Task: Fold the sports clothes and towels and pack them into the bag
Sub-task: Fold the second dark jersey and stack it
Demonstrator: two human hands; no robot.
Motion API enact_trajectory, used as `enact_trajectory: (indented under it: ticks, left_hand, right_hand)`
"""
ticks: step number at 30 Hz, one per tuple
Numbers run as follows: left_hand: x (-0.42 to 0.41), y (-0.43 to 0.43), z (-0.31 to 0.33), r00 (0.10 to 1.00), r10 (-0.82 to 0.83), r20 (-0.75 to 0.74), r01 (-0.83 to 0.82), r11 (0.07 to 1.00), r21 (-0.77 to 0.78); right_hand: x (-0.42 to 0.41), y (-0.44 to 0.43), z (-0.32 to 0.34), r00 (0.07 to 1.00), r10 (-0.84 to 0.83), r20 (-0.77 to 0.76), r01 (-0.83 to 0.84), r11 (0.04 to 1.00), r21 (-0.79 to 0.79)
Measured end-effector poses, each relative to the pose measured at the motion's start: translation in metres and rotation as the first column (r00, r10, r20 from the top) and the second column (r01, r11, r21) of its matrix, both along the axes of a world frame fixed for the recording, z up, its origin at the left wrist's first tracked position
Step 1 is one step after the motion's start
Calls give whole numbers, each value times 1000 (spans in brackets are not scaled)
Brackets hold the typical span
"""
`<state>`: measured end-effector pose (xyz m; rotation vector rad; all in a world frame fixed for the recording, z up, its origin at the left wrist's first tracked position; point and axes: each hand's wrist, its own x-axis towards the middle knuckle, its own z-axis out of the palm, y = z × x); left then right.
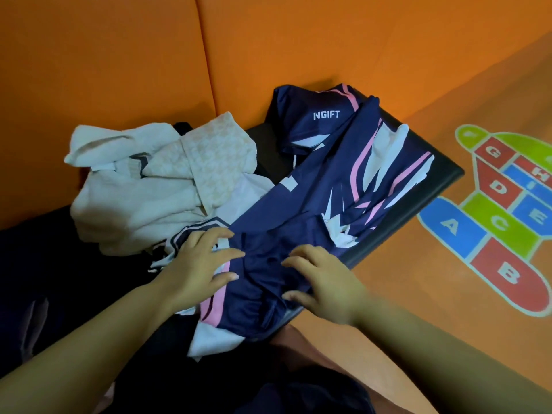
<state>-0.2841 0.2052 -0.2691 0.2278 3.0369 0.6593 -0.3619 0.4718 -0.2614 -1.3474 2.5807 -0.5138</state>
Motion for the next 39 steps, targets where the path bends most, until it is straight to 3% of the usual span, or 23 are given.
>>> enact_trajectory:
  ticks: [3, 8, 12, 17, 24, 26, 28, 32, 35, 39]
  left_hand:
    - [11, -9, 1, 999, 34, 28, -36, 997, 72]
    - [23, -27, 11, 966, -84, 243, 61, 993, 100]
    - [16, -33, 17, 921, -190, 341, 202, 979, 0]
    - [4, -30, 17, 937, -189, 294, 203, 979, -19]
    - [-4, -28, 34, 955, -194, 225, 129, 953, 273]
    - [-8, -25, 37, 959, -198, 203, 126, 939, 321]
    - [-13, -22, 41, 963, -204, 177, 130, 925, 357]
    - [-22, -19, 52, 966, -183, 183, 66, 858, 509]
    - [-29, -15, 53, 940, -255, 225, 139, 892, 431]
    - [-41, 3, 49, 935, -300, 188, 229, 918, 324]
  right_hand:
    - [19, -7, -6, 998, 49, 40, -55, 985, 166]
    - [39, -20, -4, 997, 46, 54, -62, 930, 362]
    - [52, -29, -12, 995, 39, -87, 3, 897, 443]
    - [55, -39, -22, 989, -21, -146, 79, 911, 404]
    - [56, -32, -23, 982, -56, -180, 109, 948, 300]
    - [56, -35, -13, 986, -130, -102, 154, 949, 276]
    - [52, -32, 0, 966, -233, 116, 202, 953, 225]
    - [46, -16, 22, 822, -338, 458, 379, 925, 3]
    - [44, -1, 35, 695, -375, 613, 502, 864, -41]
    - [40, 13, 39, 632, -333, 699, 555, 824, -110]
